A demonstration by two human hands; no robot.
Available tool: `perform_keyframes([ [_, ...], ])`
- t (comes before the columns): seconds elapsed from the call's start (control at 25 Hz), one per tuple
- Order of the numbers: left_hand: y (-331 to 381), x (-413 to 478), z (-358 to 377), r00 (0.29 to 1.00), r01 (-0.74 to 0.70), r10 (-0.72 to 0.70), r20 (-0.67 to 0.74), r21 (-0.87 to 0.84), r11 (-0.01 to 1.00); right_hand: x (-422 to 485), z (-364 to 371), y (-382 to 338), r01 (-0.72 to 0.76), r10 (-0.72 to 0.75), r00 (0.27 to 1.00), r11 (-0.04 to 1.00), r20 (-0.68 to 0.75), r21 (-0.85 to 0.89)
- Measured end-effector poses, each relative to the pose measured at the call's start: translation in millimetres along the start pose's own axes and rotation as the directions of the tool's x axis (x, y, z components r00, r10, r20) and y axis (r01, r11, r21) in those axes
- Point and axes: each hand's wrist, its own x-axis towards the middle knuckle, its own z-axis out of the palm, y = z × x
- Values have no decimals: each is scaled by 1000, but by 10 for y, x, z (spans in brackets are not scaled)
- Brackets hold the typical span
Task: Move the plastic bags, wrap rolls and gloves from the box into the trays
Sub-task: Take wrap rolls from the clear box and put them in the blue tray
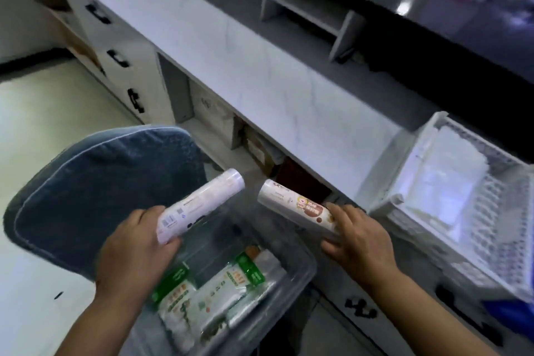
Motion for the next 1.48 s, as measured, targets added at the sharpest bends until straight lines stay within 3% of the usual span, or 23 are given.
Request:
perform_keyframes([
  [0.24, 1319, -64, 22, 956, -283, 293, 24, -187, 941, -1068, -682, 849, -264, 250, 950, 963, -189, -53],
  [0.4, 2090, -292, 137, 894, -432, 447, 37, -199, 880, -1767, -948, 1408, -426, 401, 881, 903, -252, -51],
  [0.64, 3093, -781, 338, 838, -517, 543, 55, -242, 821, -2771, -1090, 2547, -573, 533, 797, 816, -284, -79],
  [0.84, 3712, -1100, 557, 864, -483, 503, 30, -231, 844, -3088, -975, 3404, -465, 449, 885, 871, -126, -157],
  [1.12, 4229, -1465, 924, 910, -409, 414, -18, -188, 893, -3076, -554, 3961, -318, 313, 942, 948, 122, 19],
  [1.36, 4431, -1499, 1033, 910, -415, 412, -52, -88, 905, -3082, -595, 4078, -308, 306, 951, 945, 41, 110],
  [1.48, 4533, -1471, 1068, 895, -446, 444, -48, -64, 893, -2872, -630, 3926, -191, 194, 981, 965, -2, 178],
])
